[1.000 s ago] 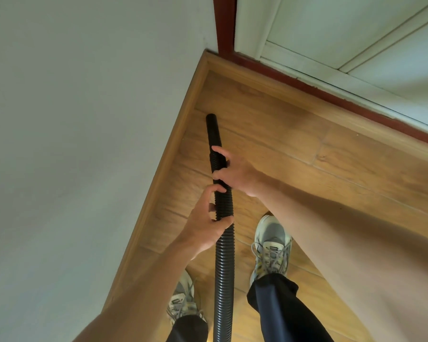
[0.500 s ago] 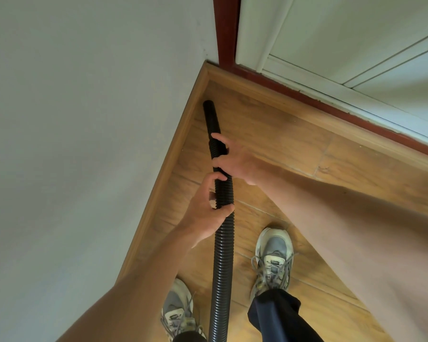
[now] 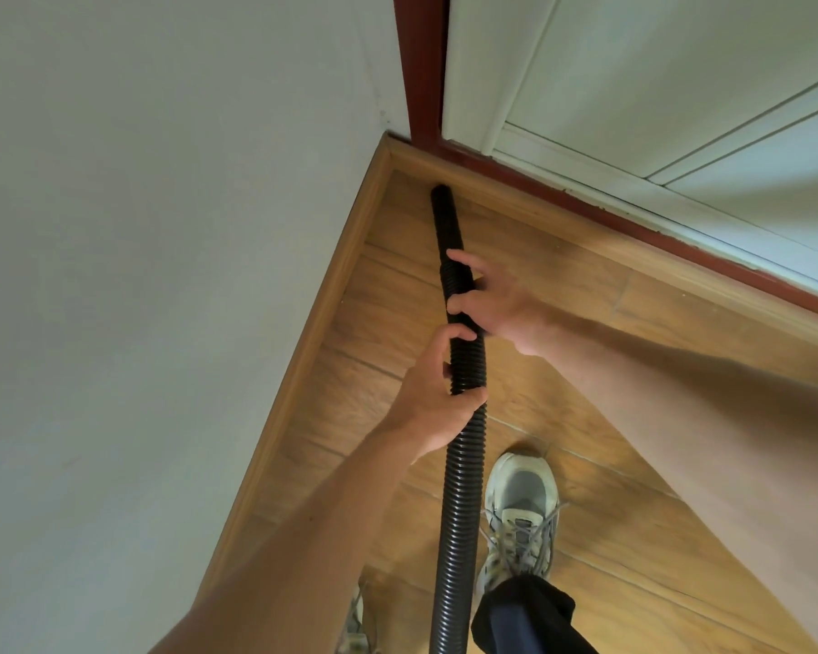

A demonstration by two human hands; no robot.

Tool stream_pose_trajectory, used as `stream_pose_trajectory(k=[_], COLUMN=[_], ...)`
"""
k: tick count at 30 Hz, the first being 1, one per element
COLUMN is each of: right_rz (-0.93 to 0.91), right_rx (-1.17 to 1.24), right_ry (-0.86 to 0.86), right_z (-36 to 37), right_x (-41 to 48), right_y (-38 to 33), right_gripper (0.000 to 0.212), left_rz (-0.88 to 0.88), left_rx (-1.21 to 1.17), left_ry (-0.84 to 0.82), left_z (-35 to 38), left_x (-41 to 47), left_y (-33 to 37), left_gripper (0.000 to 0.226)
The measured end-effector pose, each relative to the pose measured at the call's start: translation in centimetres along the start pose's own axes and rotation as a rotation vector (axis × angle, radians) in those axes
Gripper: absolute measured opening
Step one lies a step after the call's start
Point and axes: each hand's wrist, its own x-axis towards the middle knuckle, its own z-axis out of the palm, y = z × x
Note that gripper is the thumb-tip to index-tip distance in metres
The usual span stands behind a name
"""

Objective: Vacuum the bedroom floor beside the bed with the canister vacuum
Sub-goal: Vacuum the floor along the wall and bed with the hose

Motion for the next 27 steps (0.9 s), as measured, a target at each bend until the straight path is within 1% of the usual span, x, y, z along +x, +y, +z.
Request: stream_pose_trajectory(k=[4, 8, 11, 17, 20, 27], right_rz=[-0.01, -0.036, -0.034, -0.044, -0.036, -0.014], right_rx=[0.021, -0.021, -0.007, 0.024, 0.015, -0.059], right_ry=[-0.027, -0.051, -0.054, -0.019, -0.006, -0.108], right_z=[1.7, 3.5, 4.3, 3.3, 3.0, 5.8], right_x=[0.7, 1.8, 2.1, 0.7, -0.2, -1.6], right_y=[-1.0, -2.7, -3.2, -0.9, 0.1, 0.1], right_gripper=[0.076, 0.077, 0.077, 0.073, 0.072, 0.074], left_rz=[0.009, -0.001, -0.011, -0.053, -0.078, -0.159], left_rx=[0.001, 0.007, -0.015, 0.009, -0.021, -0.139], left_ry=[0.037, 0.092, 0.097, 0.046, 0.027, 0.059], left_z=[-1.9, -3.7, -4.6, -3.0, -1.9, -2.7], left_x=[-0.2, -0.3, -0.3, -1.2, -2.1, -5.3], left_y=[-0.4, -0.3, -0.2, 0.3, 0.2, -1.2], left_gripper=[0.054, 0.055, 0.055, 0.054, 0.052, 0.05])
